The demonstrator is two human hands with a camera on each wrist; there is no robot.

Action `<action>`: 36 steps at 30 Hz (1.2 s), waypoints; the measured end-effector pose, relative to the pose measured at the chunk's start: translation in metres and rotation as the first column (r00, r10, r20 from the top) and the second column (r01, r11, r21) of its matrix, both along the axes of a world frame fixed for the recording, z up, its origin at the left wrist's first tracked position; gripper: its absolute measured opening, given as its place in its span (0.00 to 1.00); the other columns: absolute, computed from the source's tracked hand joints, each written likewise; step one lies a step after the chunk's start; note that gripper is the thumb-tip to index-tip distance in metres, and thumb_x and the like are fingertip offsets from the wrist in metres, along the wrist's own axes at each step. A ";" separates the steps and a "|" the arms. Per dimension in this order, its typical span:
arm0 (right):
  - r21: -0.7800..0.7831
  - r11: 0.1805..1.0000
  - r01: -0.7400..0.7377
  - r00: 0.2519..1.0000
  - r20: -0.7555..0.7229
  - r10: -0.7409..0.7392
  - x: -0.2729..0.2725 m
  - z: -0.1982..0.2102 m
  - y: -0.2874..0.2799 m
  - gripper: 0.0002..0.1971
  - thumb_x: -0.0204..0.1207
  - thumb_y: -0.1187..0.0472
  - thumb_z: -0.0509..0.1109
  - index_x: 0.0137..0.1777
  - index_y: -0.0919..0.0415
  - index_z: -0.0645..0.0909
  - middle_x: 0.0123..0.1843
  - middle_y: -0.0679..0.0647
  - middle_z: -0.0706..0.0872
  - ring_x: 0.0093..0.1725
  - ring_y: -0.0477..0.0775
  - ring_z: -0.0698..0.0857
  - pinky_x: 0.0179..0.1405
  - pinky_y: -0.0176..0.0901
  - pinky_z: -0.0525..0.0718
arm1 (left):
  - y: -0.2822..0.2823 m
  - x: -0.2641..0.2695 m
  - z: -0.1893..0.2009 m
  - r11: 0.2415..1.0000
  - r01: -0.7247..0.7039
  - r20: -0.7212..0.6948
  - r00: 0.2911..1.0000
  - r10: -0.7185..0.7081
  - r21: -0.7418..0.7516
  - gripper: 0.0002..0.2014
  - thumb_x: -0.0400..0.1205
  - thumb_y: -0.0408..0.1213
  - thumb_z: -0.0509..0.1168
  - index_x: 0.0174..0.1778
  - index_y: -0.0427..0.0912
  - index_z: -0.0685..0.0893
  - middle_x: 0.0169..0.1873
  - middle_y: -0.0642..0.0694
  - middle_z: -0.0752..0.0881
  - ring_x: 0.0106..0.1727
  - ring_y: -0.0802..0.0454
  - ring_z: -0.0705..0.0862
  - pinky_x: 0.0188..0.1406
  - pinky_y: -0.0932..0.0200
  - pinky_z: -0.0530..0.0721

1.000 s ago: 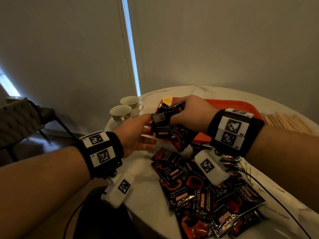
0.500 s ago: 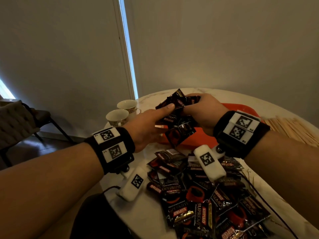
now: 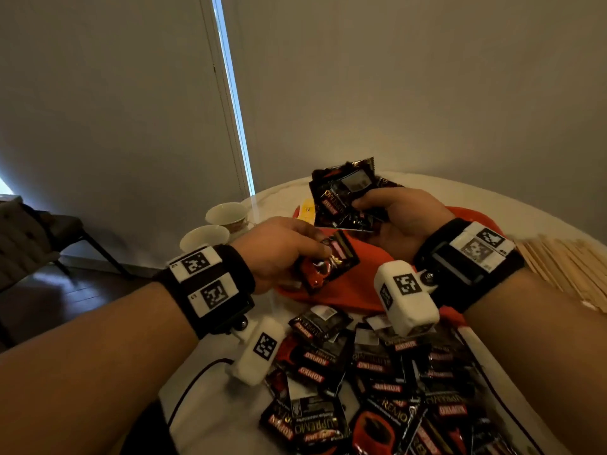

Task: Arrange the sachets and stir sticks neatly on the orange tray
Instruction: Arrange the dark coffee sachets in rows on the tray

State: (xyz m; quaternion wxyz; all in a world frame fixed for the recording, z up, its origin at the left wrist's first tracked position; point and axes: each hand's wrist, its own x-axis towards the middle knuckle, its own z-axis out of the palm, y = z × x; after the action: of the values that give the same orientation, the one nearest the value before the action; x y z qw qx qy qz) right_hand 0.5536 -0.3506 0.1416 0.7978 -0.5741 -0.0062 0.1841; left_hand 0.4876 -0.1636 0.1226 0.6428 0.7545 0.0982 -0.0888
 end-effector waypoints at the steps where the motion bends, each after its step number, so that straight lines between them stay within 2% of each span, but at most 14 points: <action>1: 0.013 1.000 0.019 1.000 0.000 -0.019 0.006 0.001 -0.001 0.20 0.74 0.77 0.69 0.67 0.68 0.82 0.61 0.68 0.91 0.59 0.70 0.91 0.65 0.68 0.87 | 0.002 0.006 0.002 0.998 -0.051 0.014 0.999 0.051 -0.028 0.09 0.81 0.27 0.74 0.56 0.39 0.90 0.56 0.35 0.92 0.58 0.35 0.92 0.61 0.35 0.90; 5: -0.043 0.999 0.005 1.000 0.005 -0.005 0.028 0.003 -0.005 0.20 0.74 0.77 0.70 0.66 0.66 0.83 0.59 0.65 0.92 0.57 0.65 0.92 0.48 0.55 0.92 | 0.006 0.030 0.009 0.906 -0.220 0.014 0.970 0.242 -0.363 0.18 0.85 0.26 0.59 0.71 0.36 0.79 0.65 0.30 0.87 0.59 0.30 0.91 0.55 0.31 0.90; 7: -0.127 0.991 -0.053 0.998 0.006 0.054 0.034 0.000 -0.004 0.22 0.72 0.77 0.71 0.66 0.68 0.84 0.58 0.65 0.92 0.57 0.64 0.92 0.49 0.55 0.90 | 0.002 0.040 0.013 0.872 -0.215 0.018 0.968 0.248 -0.439 0.21 0.86 0.28 0.55 0.76 0.38 0.76 0.66 0.31 0.88 0.60 0.30 0.92 0.58 0.27 0.89; 9: -0.232 0.969 -0.087 0.995 0.026 0.095 0.040 -0.004 0.000 0.20 0.71 0.78 0.71 0.64 0.69 0.85 0.53 0.64 0.92 0.51 0.63 0.91 0.42 0.52 0.88 | -0.006 0.045 0.018 0.864 -0.197 0.023 0.972 0.234 -0.463 0.21 0.88 0.34 0.55 0.77 0.39 0.78 0.66 0.33 0.89 0.62 0.34 0.91 0.61 0.27 0.87; 11: -0.296 0.951 -0.092 0.993 0.043 0.110 0.045 -0.010 0.005 0.17 0.71 0.78 0.70 0.59 0.68 0.86 0.49 0.64 0.91 0.46 0.63 0.90 0.37 0.50 0.87 | -0.018 0.048 0.023 0.881 -0.129 0.015 0.988 0.152 -0.455 0.23 0.89 0.47 0.57 0.74 0.39 0.84 0.62 0.36 0.91 0.55 0.41 0.92 0.56 0.41 0.90; 13: -0.326 0.941 -0.088 0.993 0.046 0.109 0.049 -0.016 0.009 0.16 0.69 0.77 0.71 0.55 0.67 0.87 0.51 0.67 0.91 0.48 0.67 0.91 0.45 0.57 0.91 | -0.031 0.051 0.024 0.875 -0.079 -0.018 0.997 0.080 -0.478 0.25 0.89 0.54 0.60 0.68 0.39 0.89 0.52 0.38 0.93 0.45 0.44 0.92 0.43 0.53 0.91; 15: -0.381 0.922 -0.066 0.994 0.058 0.094 0.053 -0.020 0.011 0.14 0.70 0.76 0.71 0.54 0.67 0.87 0.51 0.68 0.92 0.49 0.70 0.92 0.53 0.64 0.91 | -0.042 0.058 0.019 0.882 -0.109 -0.014 0.993 0.115 -0.459 0.19 0.90 0.51 0.62 0.58 0.40 0.90 0.41 0.40 0.93 0.34 0.47 0.91 0.31 0.57 0.91; 16: -0.416 0.908 -0.051 0.994 0.068 0.087 0.055 -0.021 0.011 0.12 0.72 0.75 0.71 0.53 0.65 0.87 0.49 0.66 0.92 0.46 0.68 0.91 0.51 0.61 0.91 | -0.046 0.062 0.016 0.894 -0.134 0.000 0.989 0.148 -0.428 0.17 0.91 0.50 0.62 0.54 0.41 0.90 0.38 0.42 0.93 0.32 0.48 0.91 0.29 0.56 0.91; 18: -0.448 0.894 -0.025 0.994 0.080 0.068 0.059 -0.024 0.010 0.09 0.75 0.73 0.70 0.52 0.63 0.86 0.46 0.64 0.91 0.43 0.65 0.91 0.46 0.56 0.90 | -0.050 0.070 0.010 0.915 -0.174 0.015 0.981 0.192 -0.365 0.15 0.90 0.50 0.63 0.52 0.44 0.90 0.38 0.43 0.93 0.36 0.46 0.92 0.42 0.46 0.94; 20: -0.433 0.901 -0.015 0.995 0.083 0.057 0.062 -0.024 0.010 0.11 0.76 0.73 0.69 0.54 0.61 0.85 0.49 0.64 0.91 0.46 0.65 0.91 0.48 0.59 0.92 | -0.050 0.078 0.006 0.922 -0.211 0.020 0.973 0.230 -0.324 0.14 0.90 0.49 0.64 0.54 0.44 0.90 0.43 0.41 0.94 0.43 0.42 0.92 0.53 0.36 0.91; 25: -0.349 0.937 -0.019 0.989 0.132 0.069 0.061 -0.022 0.009 0.29 0.74 0.75 0.66 0.73 0.53 0.72 0.59 0.63 0.87 0.52 0.65 0.90 0.35 0.53 0.90 | -0.045 0.088 0.003 0.935 -0.231 0.044 0.967 0.252 -0.268 0.11 0.90 0.40 0.62 0.53 0.38 0.89 0.42 0.37 0.93 0.38 0.44 0.92 0.37 0.45 0.92; 29: -0.234 0.971 -0.045 0.980 0.179 0.089 0.057 -0.016 0.007 0.31 0.75 0.77 0.68 0.75 0.52 0.73 0.60 0.63 0.86 0.51 0.66 0.91 0.40 0.59 0.92 | -0.041 0.086 0.001 0.916 -0.216 0.022 0.971 0.237 -0.338 0.14 0.88 0.38 0.59 0.61 0.37 0.88 0.55 0.31 0.92 0.53 0.35 0.93 0.56 0.29 0.90; 32: -0.267 0.962 -0.050 0.967 0.227 0.114 0.056 -0.017 0.008 0.30 0.73 0.79 0.71 0.72 0.55 0.79 0.59 0.64 0.89 0.55 0.70 0.91 0.47 0.66 0.93 | -0.035 0.085 -0.003 0.881 -0.179 -0.028 0.982 0.186 -0.437 0.22 0.85 0.43 0.56 0.68 0.36 0.86 0.58 0.32 0.90 0.59 0.33 0.90 0.65 0.28 0.85; 36: -0.264 0.961 -0.082 0.952 0.265 0.154 0.054 -0.019 0.011 0.30 0.71 0.82 0.66 0.69 0.56 0.83 0.60 0.64 0.90 0.58 0.69 0.90 0.54 0.70 0.91 | -0.026 0.081 -0.003 0.813 -0.047 -0.075 0.997 0.004 -0.580 0.33 0.85 0.62 0.61 0.74 0.39 0.85 0.65 0.34 0.89 0.66 0.34 0.87 0.72 0.35 0.81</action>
State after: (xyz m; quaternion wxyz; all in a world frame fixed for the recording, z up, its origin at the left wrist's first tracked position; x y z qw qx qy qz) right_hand 0.6071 -0.3393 0.1230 0.6975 -0.6888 -0.1318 0.1472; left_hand 0.5687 -0.1899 0.1193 0.8397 0.5174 0.0990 -0.1321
